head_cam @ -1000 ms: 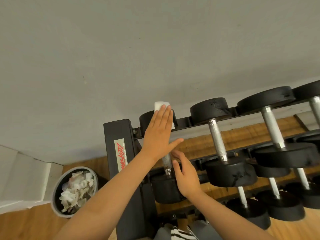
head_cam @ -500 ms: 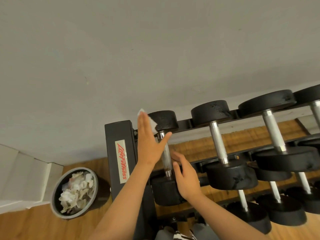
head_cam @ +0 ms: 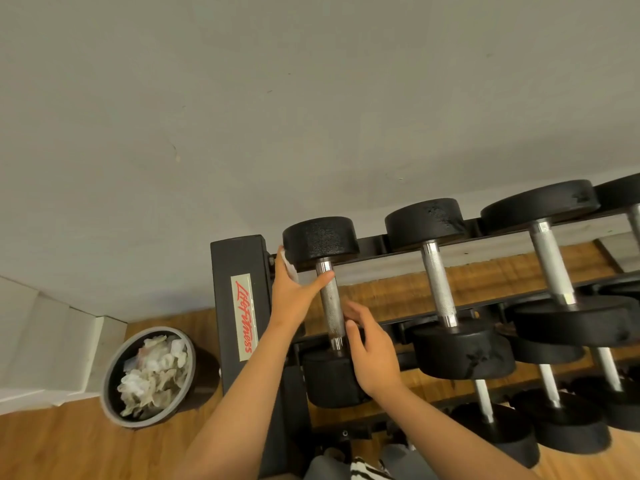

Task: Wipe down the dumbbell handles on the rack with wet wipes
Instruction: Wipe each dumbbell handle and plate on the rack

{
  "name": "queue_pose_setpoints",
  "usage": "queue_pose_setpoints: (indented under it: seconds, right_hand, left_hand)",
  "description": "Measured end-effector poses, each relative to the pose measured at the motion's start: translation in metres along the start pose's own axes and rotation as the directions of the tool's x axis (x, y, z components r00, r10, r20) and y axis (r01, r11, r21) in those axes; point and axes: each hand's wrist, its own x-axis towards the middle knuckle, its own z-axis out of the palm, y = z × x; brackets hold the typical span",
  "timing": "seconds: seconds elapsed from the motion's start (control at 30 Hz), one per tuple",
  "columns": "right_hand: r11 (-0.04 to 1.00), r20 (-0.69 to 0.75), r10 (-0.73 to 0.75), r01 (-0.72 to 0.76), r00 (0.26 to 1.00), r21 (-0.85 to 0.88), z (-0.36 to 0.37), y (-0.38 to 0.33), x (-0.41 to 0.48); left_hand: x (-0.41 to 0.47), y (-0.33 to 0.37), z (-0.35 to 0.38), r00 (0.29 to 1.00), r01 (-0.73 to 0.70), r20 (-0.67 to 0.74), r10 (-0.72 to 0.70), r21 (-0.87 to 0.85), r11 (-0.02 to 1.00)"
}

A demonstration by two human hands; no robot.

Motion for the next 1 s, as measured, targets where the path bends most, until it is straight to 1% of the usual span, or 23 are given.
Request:
queue_pose_setpoints:
  seconds: [0.13,0.2,0.27,0.3,0.37,0.43,0.47,0.57,0.63,0.7,0.8,0.9,1.0]
  right_hand:
    - [1.0,-0.009,-0.001,0.001,1.0,-0.004,0.0,0.0,-0.001]
    - [1.0,-0.013,-0.004,0.004,1.0,-0.01,0.0,0.0,-0.001]
    - [1.0,-0.015,-0.014,0.014,1.0,-0.009,0.0,0.0,-0.001]
    - [1.0,-0.015,-0.015,0.015,1.0,-0.01,0.0,0.0,0.0]
    - [1.0,-0.012,-0.004,0.003,1.0,-0.026,0.0,-0.001,0.0]
    - [1.0,-0.011,-0.002,0.002,1.0,-0.027,0.0,-0.001,0.0]
    - [1.0,-0.012,-0.006,0.006,1.0,-0.024,0.0,-0.001,0.0]
    - [1.0,-0.014,-0.004,0.004,1.0,-0.018,0.002,-0.001,0.0]
    - [1.0,-0.019,0.002,-0.002,1.0,-0.015,0.002,0.0,0.0]
    - [1.0,-0.017,0.003,-0.003,1.0,-0.019,0.002,0.001,0.001]
    - [1.0,-0.013,0.005,-0.005,1.0,-0.019,0.001,0.0,0.001]
    - [1.0,-0.009,0.011,-0.011,1.0,-0.025,0.002,0.0,0.001]
    - [1.0,-0.011,0.008,-0.008,1.0,-0.022,0.002,0.001,0.001]
  left_hand:
    - [-0.029,-0.005,0.012,0.998,0.031,-0.044,-0.038,-0.153,0.988]
    - [-0.039,0.001,0.026,0.999,0.031,-0.025,-0.038,-0.23,0.973]
    - [-0.047,0.002,0.04,1.0,-0.003,-0.005,0.002,-0.175,0.985]
    - [-0.049,0.004,0.045,1.0,-0.004,-0.017,0.002,-0.14,0.99]
    - [-0.047,0.008,0.048,0.995,0.029,-0.093,-0.044,-0.152,0.988]
    - [-0.046,0.011,0.046,0.98,0.027,-0.187,-0.07,-0.225,0.974]
    - [-0.047,0.012,0.044,0.969,0.017,-0.237,-0.074,-0.231,0.973]
    - [-0.052,0.01,0.041,0.942,-0.017,-0.335,-0.037,-0.156,0.988]
    - [-0.05,0.008,0.041,0.939,-0.032,-0.344,0.001,-0.085,0.996]
    - [-0.042,0.007,0.043,0.939,-0.023,-0.343,0.003,-0.054,0.998]
    - [-0.025,0.005,0.047,0.952,0.034,-0.3,-0.054,-0.074,0.997]
    - [-0.01,0.0,0.052,0.958,0.084,-0.274,-0.087,-0.023,0.996]
    - [-0.012,-0.001,0.053,0.947,0.039,-0.317,-0.042,-0.015,0.999]
